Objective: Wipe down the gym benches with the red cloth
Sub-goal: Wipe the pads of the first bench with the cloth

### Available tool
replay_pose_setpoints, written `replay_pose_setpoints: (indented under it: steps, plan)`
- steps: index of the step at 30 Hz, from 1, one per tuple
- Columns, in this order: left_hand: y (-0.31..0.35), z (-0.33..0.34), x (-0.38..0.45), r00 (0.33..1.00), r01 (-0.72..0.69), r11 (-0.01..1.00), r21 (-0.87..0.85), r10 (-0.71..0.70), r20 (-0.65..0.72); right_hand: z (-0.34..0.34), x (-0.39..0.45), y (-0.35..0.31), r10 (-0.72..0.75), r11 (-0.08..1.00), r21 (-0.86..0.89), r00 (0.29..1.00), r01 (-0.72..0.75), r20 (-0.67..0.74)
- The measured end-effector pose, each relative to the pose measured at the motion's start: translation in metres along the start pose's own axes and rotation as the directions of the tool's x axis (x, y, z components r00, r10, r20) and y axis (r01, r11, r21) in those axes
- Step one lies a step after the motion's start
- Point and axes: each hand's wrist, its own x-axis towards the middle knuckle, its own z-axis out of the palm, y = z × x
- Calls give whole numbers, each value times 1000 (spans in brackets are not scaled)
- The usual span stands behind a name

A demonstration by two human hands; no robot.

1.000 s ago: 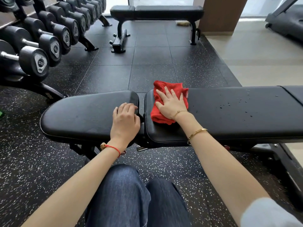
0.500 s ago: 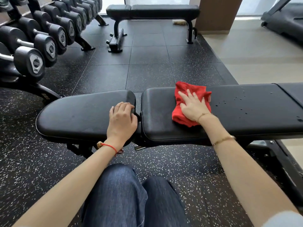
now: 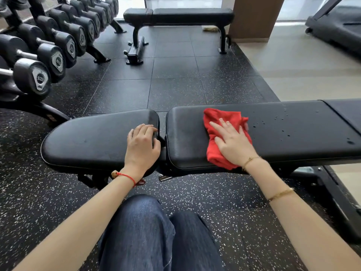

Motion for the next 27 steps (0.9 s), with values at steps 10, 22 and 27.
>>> replay_pose_setpoints:
  steps: [10, 22, 27]
  plan:
    - [4, 0, 1, 1000, 18, 1000, 14, -18, -3, 12, 61, -62, -49, 998, -25, 996, 51, 79]
    - [6, -1, 1, 1000, 18, 1000, 11, -18, 16, 1, 35, -20, 31, 999, 11, 999, -31, 44]
    - [8, -2, 2, 999, 31, 999, 24, -31, 18, 17, 60, -82, -49, 998, -40, 996, 52, 74]
